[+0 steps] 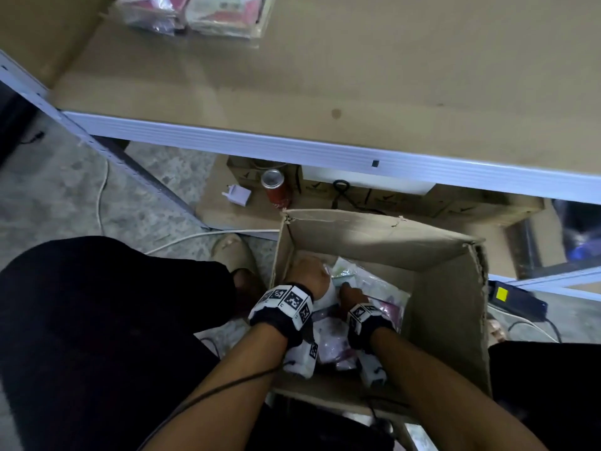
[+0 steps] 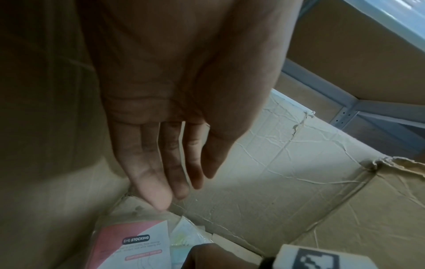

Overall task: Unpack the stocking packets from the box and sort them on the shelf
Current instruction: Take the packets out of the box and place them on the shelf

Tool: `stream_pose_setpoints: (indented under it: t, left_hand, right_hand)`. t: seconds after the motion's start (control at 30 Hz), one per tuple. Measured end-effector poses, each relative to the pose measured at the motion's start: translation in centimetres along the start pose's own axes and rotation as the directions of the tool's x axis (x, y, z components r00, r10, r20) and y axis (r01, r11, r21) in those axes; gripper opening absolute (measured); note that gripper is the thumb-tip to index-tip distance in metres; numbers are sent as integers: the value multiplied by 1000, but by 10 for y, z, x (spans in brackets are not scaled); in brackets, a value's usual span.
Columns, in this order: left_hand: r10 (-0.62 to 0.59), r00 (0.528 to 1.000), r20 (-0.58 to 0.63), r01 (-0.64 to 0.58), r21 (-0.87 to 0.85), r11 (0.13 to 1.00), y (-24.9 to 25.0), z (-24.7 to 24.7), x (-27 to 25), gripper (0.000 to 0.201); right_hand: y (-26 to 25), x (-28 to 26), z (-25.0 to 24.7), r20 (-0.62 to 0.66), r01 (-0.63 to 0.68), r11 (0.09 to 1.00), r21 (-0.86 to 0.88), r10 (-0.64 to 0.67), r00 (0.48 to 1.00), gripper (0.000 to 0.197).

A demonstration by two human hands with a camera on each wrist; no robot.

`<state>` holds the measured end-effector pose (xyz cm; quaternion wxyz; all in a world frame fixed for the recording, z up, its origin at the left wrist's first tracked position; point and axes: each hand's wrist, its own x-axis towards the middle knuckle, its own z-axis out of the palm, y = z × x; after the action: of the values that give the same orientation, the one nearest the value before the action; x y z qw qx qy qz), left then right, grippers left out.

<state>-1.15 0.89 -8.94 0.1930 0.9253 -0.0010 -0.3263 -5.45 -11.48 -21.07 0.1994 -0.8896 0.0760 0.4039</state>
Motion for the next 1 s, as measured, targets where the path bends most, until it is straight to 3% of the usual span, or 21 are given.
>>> stream_pose_setpoints:
  t: [0.07, 0.23, 0.37, 0.5, 0.67, 0.83, 1.0]
  left_hand:
    - [-12, 1000, 15, 13, -33, 999, 0, 0, -1, 39]
    - [-45, 999, 21, 46, -38, 998, 0, -4, -4, 40]
    - [-56, 998, 35, 57, -19, 998, -2, -3, -1, 41]
    - [-74, 996, 41, 74, -9, 997, -3, -1, 4, 36]
    - [-81, 996, 32, 80, 19, 997, -2, 1, 3, 36]
    - [-69, 997, 25, 69, 12, 998, -1, 2, -2, 36]
    - [-89, 995, 54, 91, -37, 995, 3, 1, -5, 32]
  right_hand:
    - [-1, 3, 0, 0, 3, 1000, 6, -3, 1000, 76]
    - [3, 6, -5, -11, 41, 997, -62, -42, 999, 38]
    - [11, 3, -13, -23, 52, 999, -2, -52, 998, 26]
    - [27, -1, -19, -18, 134, 989, -56, -135, 991, 16]
    - [41, -13, -16, 90, 159, 975, -156, -146, 985, 20]
    - [42, -18, -11, 81, 218, 945, -244, -204, 976, 22]
    - [44, -18, -14, 45, 183, 966, -185, -178, 983, 21]
